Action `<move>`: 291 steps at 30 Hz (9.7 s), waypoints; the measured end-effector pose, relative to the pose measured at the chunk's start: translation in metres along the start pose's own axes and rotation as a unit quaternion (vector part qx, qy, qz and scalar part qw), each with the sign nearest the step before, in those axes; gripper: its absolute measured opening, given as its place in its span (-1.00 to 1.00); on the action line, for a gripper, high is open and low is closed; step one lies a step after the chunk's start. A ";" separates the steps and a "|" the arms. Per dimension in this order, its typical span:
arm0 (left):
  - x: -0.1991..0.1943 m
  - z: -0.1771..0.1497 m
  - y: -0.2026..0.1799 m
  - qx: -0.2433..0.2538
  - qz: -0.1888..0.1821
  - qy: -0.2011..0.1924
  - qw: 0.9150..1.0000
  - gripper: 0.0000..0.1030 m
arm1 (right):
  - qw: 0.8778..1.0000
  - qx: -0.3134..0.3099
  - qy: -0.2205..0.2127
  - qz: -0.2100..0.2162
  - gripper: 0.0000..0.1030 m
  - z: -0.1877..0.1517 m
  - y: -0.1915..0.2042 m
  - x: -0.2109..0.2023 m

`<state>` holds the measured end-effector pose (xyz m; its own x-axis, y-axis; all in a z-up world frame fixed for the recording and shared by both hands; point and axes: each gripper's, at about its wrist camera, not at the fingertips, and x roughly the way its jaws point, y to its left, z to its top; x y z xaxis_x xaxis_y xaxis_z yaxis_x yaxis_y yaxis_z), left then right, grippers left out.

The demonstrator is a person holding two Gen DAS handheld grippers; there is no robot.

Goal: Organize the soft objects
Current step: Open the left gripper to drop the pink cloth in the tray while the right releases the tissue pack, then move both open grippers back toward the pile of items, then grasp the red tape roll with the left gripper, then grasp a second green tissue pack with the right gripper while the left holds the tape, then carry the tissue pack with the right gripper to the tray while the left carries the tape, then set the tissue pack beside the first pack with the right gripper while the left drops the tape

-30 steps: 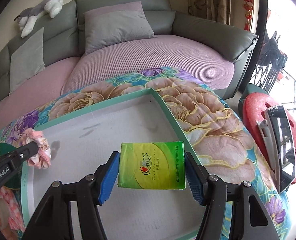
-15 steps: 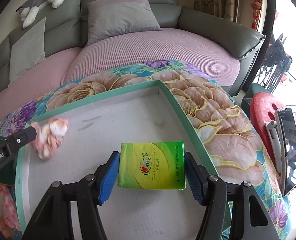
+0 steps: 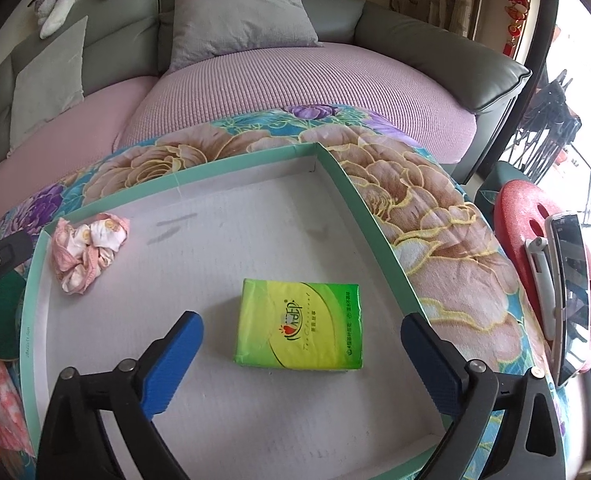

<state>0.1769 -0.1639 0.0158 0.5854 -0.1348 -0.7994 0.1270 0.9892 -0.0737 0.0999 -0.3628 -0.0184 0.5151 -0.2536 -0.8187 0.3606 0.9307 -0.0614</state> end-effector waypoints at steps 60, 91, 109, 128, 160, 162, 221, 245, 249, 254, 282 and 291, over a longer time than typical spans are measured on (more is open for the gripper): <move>-0.113 -0.121 0.302 -0.257 0.127 -0.041 0.957 0.93 | 0.964 -0.175 -0.003 0.198 0.96 -0.077 0.254 -0.114; -0.049 -0.120 0.279 -0.281 0.037 0.010 0.959 0.54 | 0.974 -0.170 -0.005 0.151 0.96 -0.070 0.242 -0.096; -0.060 -0.122 0.284 -0.279 0.042 -0.006 0.959 -0.60 | 0.968 -0.187 -0.036 0.166 0.96 -0.073 0.249 -0.112; -0.050 -0.131 0.287 -0.265 0.056 0.021 0.962 -0.70 | 0.967 -0.193 -0.035 0.163 0.96 -0.075 0.253 -0.110; -0.132 -0.149 0.356 -0.342 0.119 -0.066 0.930 -0.70 | 0.896 -0.330 0.023 0.297 0.38 -0.147 0.360 -0.091; -0.131 -0.149 0.357 -0.344 0.117 -0.065 0.929 -0.70 | 0.893 -0.341 0.027 0.293 0.37 -0.151 0.363 -0.090; -0.153 -0.096 0.264 -0.228 0.091 -0.112 0.963 -0.70 | 0.915 -0.217 -0.077 0.330 0.00 -0.097 0.259 -0.157; -0.100 -0.073 -0.008 0.055 -0.065 -0.070 0.994 -0.70 | 0.996 0.010 -0.027 0.087 0.00 -0.060 -0.005 -0.069; -0.078 -0.082 -0.030 0.081 -0.062 -0.044 0.994 -0.70 | 0.996 0.023 -0.011 0.080 0.00 -0.064 -0.013 -0.054; -0.054 -0.088 -0.043 0.102 -0.050 -0.019 0.993 -0.70 | 0.996 0.026 -0.005 0.079 0.00 -0.066 -0.015 -0.042; -0.040 -0.080 -0.036 0.093 -0.033 -0.021 0.995 0.71 | 0.999 0.013 -0.014 0.030 0.73 -0.055 -0.017 -0.043; -0.058 -0.071 -0.005 0.062 0.016 -0.047 0.997 0.79 | 0.998 0.043 -0.015 0.041 1.00 -0.053 -0.022 -0.049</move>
<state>0.0853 -0.1566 0.0204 0.6617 -0.1142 -0.7410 0.2022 0.9789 0.0297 0.0256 -0.3569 -0.0070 0.5687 -0.1857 -0.8013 0.3807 0.9230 0.0563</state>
